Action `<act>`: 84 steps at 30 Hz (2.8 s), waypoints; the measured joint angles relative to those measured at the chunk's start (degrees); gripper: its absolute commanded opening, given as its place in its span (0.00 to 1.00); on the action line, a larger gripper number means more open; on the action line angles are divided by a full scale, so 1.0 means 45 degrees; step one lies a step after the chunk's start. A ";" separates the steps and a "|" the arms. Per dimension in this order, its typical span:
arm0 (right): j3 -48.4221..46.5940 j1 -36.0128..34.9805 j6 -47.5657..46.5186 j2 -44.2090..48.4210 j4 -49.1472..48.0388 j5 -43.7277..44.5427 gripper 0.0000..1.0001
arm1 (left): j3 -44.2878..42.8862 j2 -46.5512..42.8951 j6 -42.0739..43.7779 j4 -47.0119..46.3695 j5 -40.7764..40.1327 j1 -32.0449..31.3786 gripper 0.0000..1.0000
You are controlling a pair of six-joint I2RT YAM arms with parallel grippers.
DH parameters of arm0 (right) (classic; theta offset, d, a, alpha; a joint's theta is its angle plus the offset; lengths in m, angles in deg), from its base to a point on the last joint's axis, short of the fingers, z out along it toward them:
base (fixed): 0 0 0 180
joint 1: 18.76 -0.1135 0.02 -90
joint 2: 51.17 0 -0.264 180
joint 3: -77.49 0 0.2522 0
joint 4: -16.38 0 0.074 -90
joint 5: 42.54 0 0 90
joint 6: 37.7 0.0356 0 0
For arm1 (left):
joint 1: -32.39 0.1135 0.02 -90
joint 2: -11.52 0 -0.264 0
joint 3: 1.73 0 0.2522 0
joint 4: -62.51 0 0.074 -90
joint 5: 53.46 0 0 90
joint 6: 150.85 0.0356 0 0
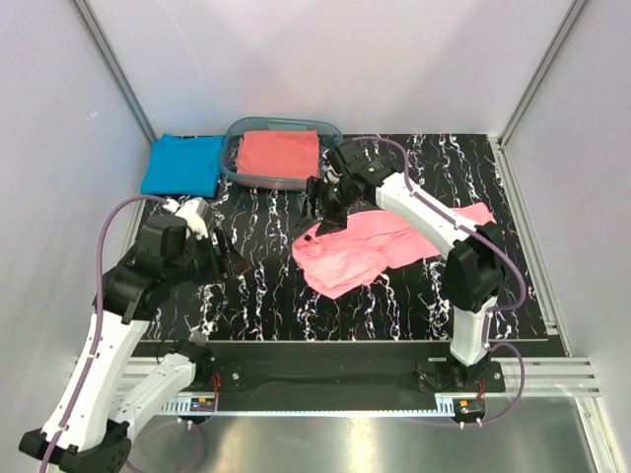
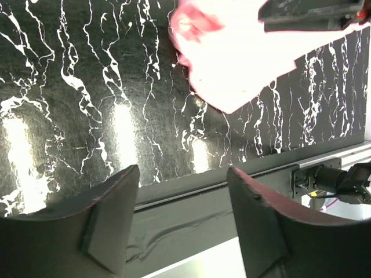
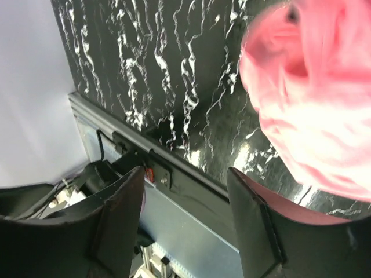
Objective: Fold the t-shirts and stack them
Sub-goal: Flatten the tshirt out
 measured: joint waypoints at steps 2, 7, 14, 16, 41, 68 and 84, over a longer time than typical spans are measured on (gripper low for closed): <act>0.0000 -0.0087 -0.0262 0.0175 0.0277 0.0073 0.69 | 0.0078 -0.0083 0.0078 -0.0024 0.0024 0.0000 0.71; 0.0656 0.0306 -0.1399 0.1880 0.1127 0.1758 0.67 | 0.0962 -0.0180 0.0243 -0.0427 0.0583 0.0000 0.69; 0.4828 0.2098 -0.1870 0.4216 0.1282 0.2487 0.64 | 0.2268 0.2487 -0.0398 -0.2963 0.1603 -0.1326 0.70; 0.5867 0.3094 -0.1919 0.4182 0.1161 0.2297 0.66 | 0.1991 0.4022 -0.0534 -0.3507 0.1462 -0.2157 0.65; -0.0894 -0.2161 -0.4410 -0.4478 0.1103 0.4643 0.32 | 0.1744 -0.2268 -0.2035 -0.1054 -0.3876 -0.2613 0.62; -0.7266 -0.1875 -0.1384 0.1379 0.1384 -0.2064 0.00 | 0.0918 -0.3614 -0.1564 -0.0996 -0.4376 -0.2608 0.99; 0.5853 0.8053 0.3682 0.5848 -0.5183 -0.3138 0.52 | 0.0437 -0.4177 -0.2157 -0.0476 -0.4595 -0.2599 0.98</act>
